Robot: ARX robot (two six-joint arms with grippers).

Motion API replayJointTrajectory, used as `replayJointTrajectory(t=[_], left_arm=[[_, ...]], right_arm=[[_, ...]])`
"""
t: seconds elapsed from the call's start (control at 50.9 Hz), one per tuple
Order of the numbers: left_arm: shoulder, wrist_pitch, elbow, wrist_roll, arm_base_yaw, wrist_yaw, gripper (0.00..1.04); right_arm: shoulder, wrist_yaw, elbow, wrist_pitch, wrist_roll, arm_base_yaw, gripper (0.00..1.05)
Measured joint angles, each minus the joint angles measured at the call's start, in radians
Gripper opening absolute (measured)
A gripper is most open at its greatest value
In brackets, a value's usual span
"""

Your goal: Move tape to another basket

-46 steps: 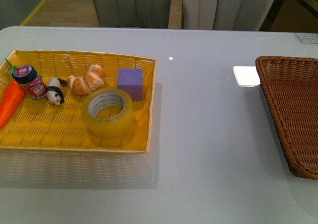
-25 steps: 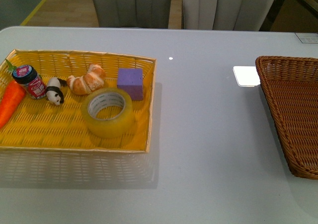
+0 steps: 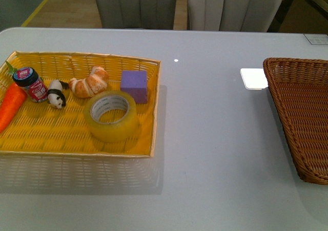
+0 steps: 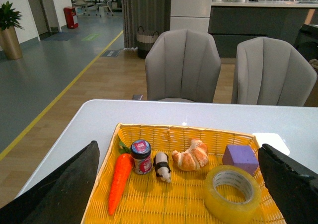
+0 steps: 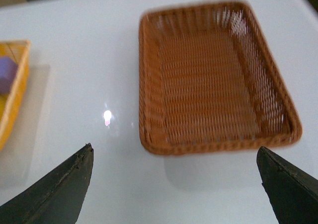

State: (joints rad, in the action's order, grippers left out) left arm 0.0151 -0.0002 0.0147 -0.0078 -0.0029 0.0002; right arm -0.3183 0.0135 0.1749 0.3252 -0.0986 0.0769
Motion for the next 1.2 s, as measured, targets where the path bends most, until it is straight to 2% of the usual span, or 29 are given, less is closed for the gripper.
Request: replayJointTrajectory(t=[0.079, 0.197, 0.314, 0.432, 0.727, 1.002, 1.199], left_arm=[[0.000, 0.000, 0.000, 0.000, 0.000, 0.000, 0.96], [0.000, 0.000, 0.000, 0.000, 0.000, 0.000, 0.96], [0.000, 0.000, 0.000, 0.000, 0.000, 0.000, 0.96], [0.000, 0.000, 0.000, 0.000, 0.000, 0.000, 0.96], [0.000, 0.000, 0.000, 0.000, 0.000, 0.000, 0.96], [0.000, 0.000, 0.000, 0.000, 0.000, 0.000, 0.96], [0.000, 0.000, 0.000, 0.000, 0.000, 0.000, 0.96]], right_arm=[[-0.187, 0.050, 0.035, -0.087, 0.020, 0.094, 0.96], [-0.568, 0.092, 0.142, -0.402, 0.127, 0.241, 0.96], [-0.904, 0.098, 0.264, -0.616, 0.200, 0.301, 0.96], [-1.199, 0.087, 0.400, -0.711, 0.270, 0.319, 0.96], [-1.722, 0.018, 0.743, -0.672, 0.329, 0.336, 0.96], [-1.944, -0.034, 1.018, -0.579, 0.352, 0.330, 0.96], [-2.019, -0.033, 1.079, -0.544, 0.367, 0.336, 0.96]])
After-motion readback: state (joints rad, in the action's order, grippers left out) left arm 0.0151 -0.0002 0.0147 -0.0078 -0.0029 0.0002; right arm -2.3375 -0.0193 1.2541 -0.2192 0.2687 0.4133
